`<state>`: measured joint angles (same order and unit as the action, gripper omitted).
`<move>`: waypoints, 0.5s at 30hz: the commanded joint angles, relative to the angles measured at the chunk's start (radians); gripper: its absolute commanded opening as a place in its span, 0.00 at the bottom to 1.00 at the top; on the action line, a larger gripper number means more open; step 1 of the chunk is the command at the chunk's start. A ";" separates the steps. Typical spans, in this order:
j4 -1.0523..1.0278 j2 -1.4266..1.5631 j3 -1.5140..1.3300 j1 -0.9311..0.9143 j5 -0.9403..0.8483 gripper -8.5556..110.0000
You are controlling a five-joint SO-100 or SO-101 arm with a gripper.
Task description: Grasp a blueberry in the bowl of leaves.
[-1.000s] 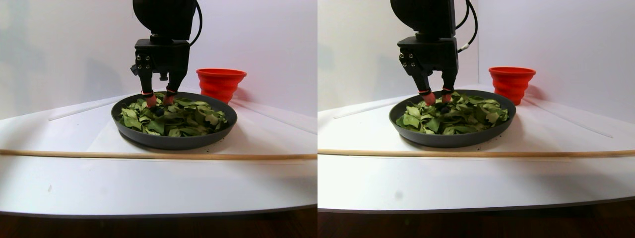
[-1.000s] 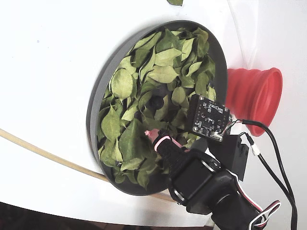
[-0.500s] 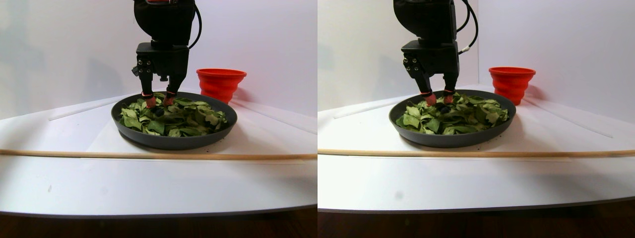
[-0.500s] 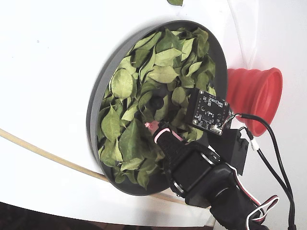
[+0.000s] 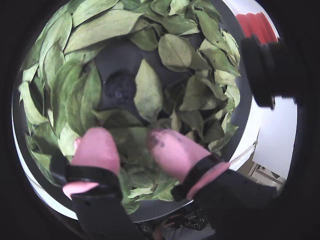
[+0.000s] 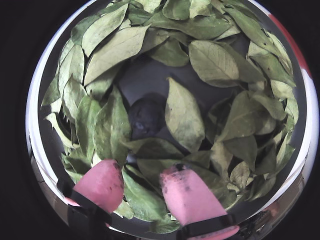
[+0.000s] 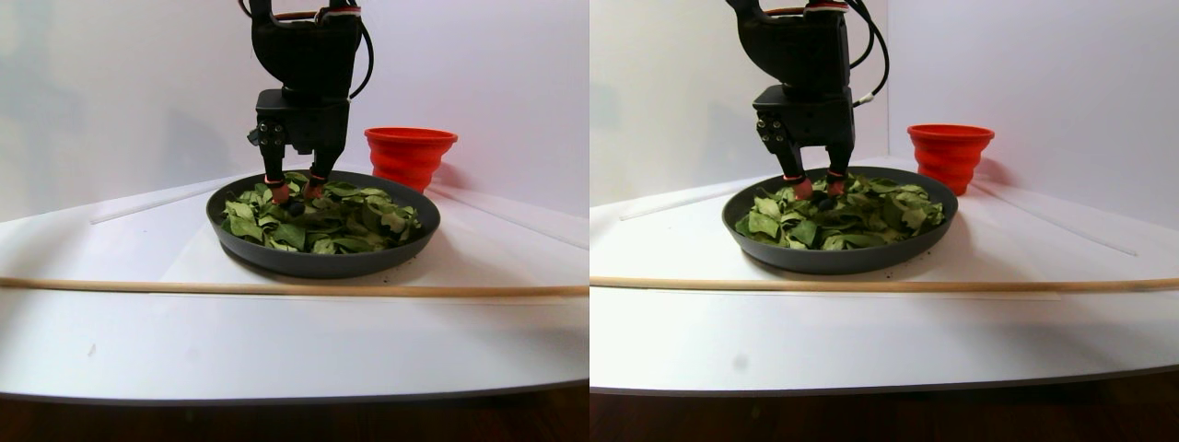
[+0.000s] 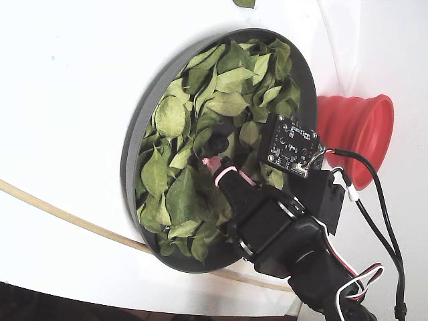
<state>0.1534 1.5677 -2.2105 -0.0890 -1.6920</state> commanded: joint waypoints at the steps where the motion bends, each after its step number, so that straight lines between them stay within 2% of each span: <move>1: 0.028 0.003 0.060 0.006 -0.008 0.19; 15: 0.084 -0.078 0.120 0.003 -0.003 0.21</move>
<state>0.2194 1.4772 -2.1430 -0.0890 -1.6920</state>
